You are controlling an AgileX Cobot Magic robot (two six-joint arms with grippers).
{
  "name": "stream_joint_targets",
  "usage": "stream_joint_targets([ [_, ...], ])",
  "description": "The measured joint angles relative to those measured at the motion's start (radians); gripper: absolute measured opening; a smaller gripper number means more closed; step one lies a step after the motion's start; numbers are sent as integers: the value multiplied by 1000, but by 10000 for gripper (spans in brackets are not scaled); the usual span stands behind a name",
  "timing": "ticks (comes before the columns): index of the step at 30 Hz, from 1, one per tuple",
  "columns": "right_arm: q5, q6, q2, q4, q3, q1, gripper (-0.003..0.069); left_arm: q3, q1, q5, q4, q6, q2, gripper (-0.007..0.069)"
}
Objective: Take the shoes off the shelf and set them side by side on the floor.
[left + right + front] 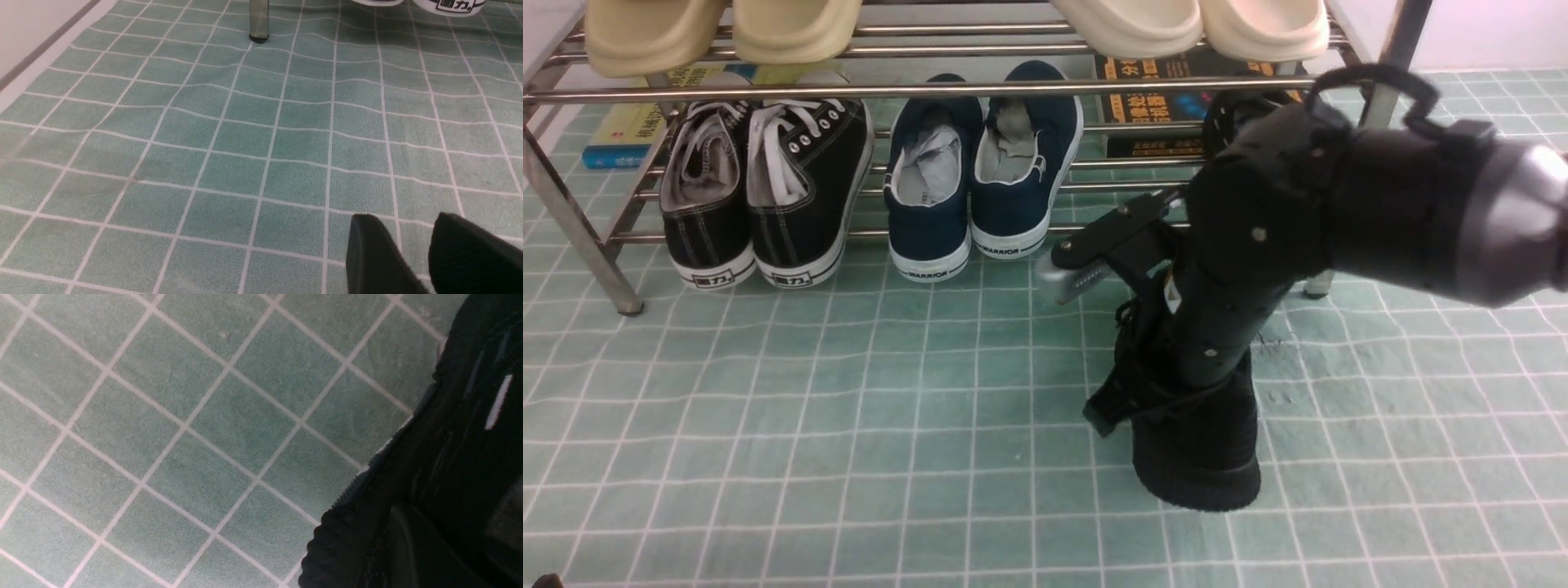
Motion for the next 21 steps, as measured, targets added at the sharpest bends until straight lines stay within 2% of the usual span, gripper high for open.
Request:
stream_joint_targets([
  [3,0,1,28,26,0,0,37,0,0,0,0,0,0,242],
  [7,-3,1,63,74,0,0,112,0,0,0,0,0,0,242],
  [11,19,1,72,148,-12,0,267,0,0,0,0,0,0,242],
  [14,141,-16,72,178,-76,0,354,0,0,0,0,0,0,242],
  [17,256,-67,72,185,-154,0,368,0,0,0,0,0,0,242],
  [20,286,-116,63,185,-215,0,337,0,0,0,0,0,0,242],
  [21,288,-135,47,185,-235,0,297,0,0,0,0,0,0,242],
])
